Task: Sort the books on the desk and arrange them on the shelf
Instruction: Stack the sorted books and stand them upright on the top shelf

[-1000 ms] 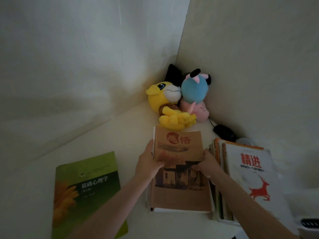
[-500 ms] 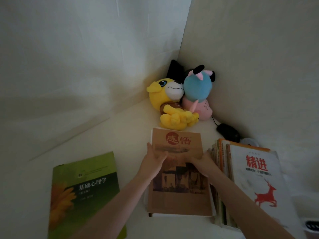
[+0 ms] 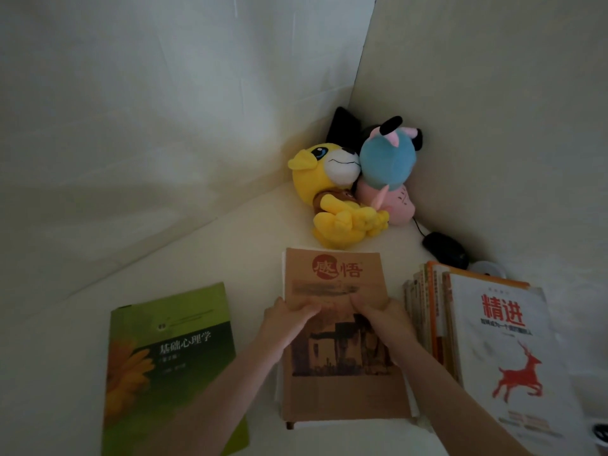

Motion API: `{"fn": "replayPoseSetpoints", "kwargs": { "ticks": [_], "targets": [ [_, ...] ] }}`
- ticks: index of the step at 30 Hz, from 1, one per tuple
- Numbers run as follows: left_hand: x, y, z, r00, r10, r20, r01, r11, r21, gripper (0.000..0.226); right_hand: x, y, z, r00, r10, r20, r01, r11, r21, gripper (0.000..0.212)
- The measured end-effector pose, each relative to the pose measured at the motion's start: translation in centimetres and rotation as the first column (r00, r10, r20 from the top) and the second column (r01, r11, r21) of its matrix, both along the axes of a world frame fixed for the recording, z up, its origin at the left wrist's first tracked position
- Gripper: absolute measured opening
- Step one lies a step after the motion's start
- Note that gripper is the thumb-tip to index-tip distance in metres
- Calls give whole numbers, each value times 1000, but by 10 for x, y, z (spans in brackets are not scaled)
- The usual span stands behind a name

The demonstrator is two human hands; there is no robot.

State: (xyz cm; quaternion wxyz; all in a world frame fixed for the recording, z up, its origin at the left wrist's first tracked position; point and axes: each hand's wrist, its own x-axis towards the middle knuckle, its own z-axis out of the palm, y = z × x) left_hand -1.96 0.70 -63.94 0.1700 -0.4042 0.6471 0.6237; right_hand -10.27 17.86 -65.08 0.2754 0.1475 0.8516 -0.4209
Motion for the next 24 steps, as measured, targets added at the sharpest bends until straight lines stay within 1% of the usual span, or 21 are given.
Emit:
{"fn": "replayPoseSetpoints", "kwargs": {
  "ticks": [3,4,5,7,8,12,17,18,20,21,22,24],
  "targets": [
    [10,-11,0,996,23,82,-28,997,65,86,6,-1,-5,998,44,48,-43,999,-26,69],
    [11,-15,-1,995,23,98,-31,997,74,82,4,0,-5,995,39,91,-34,998,-58,74],
    [13,-17,2,994,31,106,-40,996,77,74,1,1,-2,988,35,148,-19,994,-103,85],
    [13,-19,4,992,39,116,-49,995,88,70,-6,3,0,971,39,236,4,984,-179,111],
    [12,-20,5,991,37,125,-50,994,100,69,-10,4,2,968,51,247,-2,980,-197,115],
    [10,-25,-1,992,52,113,-70,985,161,65,-18,3,6,950,165,266,-104,968,-227,115],
    [14,-20,-2,992,94,83,-112,962,249,68,-20,6,5,942,163,294,-87,963,-256,109],
    [15,-18,-2,992,106,61,-119,956,267,72,-20,6,7,938,173,299,-94,961,-262,103],
    [17,-12,-2,990,143,0,-138,952,272,89,-18,7,14,933,180,310,-89,954,-288,83],
    [19,-9,-2,986,162,-30,-149,955,258,98,-17,8,16,931,191,311,-92,948,-304,75],
    [20,-7,-3,983,170,-70,-150,961,234,102,-17,10,17,929,208,307,-102,939,-327,70],
    [24,-5,-1,975,157,-155,-128,975,181,99,-17,14,22,923,236,304,-102,912,-397,63]
  ]
}}
